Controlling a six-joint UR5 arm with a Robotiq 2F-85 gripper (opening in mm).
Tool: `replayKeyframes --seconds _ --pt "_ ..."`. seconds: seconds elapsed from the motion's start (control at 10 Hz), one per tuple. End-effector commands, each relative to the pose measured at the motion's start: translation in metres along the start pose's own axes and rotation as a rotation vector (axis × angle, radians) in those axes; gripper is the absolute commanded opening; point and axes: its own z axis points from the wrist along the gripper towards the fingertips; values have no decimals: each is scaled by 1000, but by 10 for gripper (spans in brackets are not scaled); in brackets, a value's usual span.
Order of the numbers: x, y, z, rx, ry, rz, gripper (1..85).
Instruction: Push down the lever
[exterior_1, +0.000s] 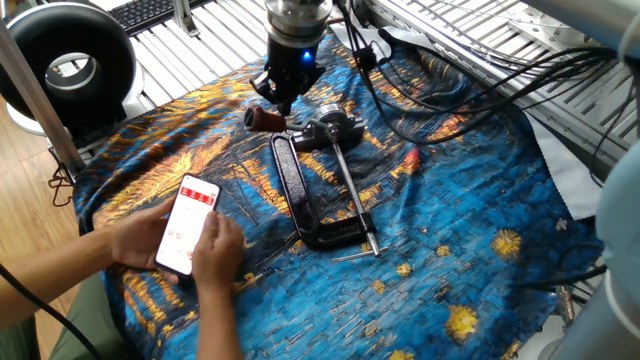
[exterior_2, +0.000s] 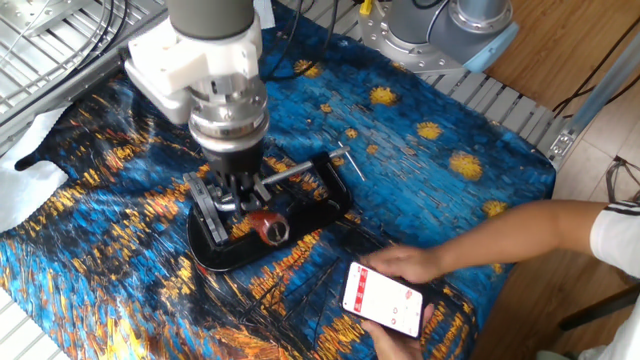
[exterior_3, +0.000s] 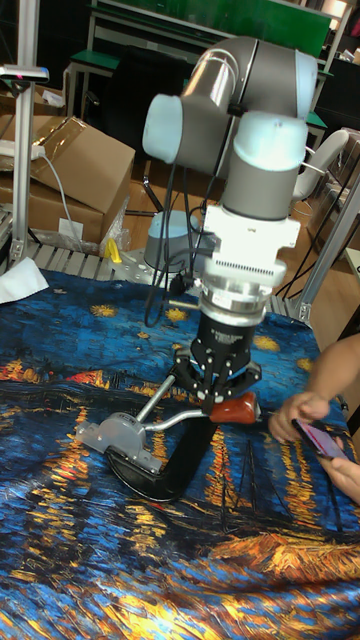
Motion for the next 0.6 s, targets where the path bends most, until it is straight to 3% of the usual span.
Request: replayKeyframes --seconds 0.0,0.2,0.5 --pt "-9 11 17 -30 -1 14 10" --pt "-10 19 25 -52 8 28 10" --pt "-10 22 36 -52 17 28 10"
